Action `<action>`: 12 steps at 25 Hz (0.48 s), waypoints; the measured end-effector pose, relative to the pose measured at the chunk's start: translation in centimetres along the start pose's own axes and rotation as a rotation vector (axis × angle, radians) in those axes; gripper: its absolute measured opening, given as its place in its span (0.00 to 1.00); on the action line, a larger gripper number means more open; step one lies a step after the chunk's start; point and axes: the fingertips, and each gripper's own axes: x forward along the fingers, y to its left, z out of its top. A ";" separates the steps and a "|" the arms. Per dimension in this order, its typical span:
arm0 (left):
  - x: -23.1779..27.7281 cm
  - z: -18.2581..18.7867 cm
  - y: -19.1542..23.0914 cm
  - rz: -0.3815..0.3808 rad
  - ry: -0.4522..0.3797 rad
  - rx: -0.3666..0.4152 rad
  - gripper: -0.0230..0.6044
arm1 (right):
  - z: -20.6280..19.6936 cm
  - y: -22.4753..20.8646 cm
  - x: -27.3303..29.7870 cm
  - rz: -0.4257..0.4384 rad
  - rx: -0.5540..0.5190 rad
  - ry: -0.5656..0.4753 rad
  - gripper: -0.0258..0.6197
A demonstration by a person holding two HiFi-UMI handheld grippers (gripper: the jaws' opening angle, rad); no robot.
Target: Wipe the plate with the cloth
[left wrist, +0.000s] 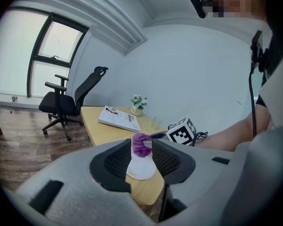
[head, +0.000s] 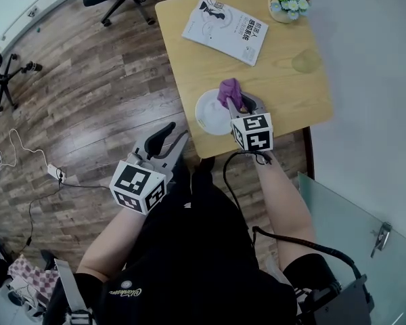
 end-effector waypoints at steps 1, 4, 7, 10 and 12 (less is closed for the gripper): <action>-0.1 -0.1 0.1 0.003 0.001 -0.002 0.26 | -0.3 -0.1 0.2 -0.002 -0.006 0.008 0.19; -0.3 -0.2 0.5 0.009 0.004 -0.007 0.26 | -0.6 0.3 -0.2 0.006 -0.005 0.027 0.19; -0.1 -0.1 0.6 0.007 0.001 -0.006 0.26 | -1.3 1.1 -0.7 0.024 -0.001 0.029 0.19; 0.2 0.1 0.5 -0.001 -0.002 -0.002 0.26 | -2.3 1.9 -1.6 0.043 0.006 0.032 0.19; 0.4 0.1 0.4 -0.007 -0.002 -0.001 0.26 | -3.0 2.7 -2.5 0.061 0.002 0.034 0.19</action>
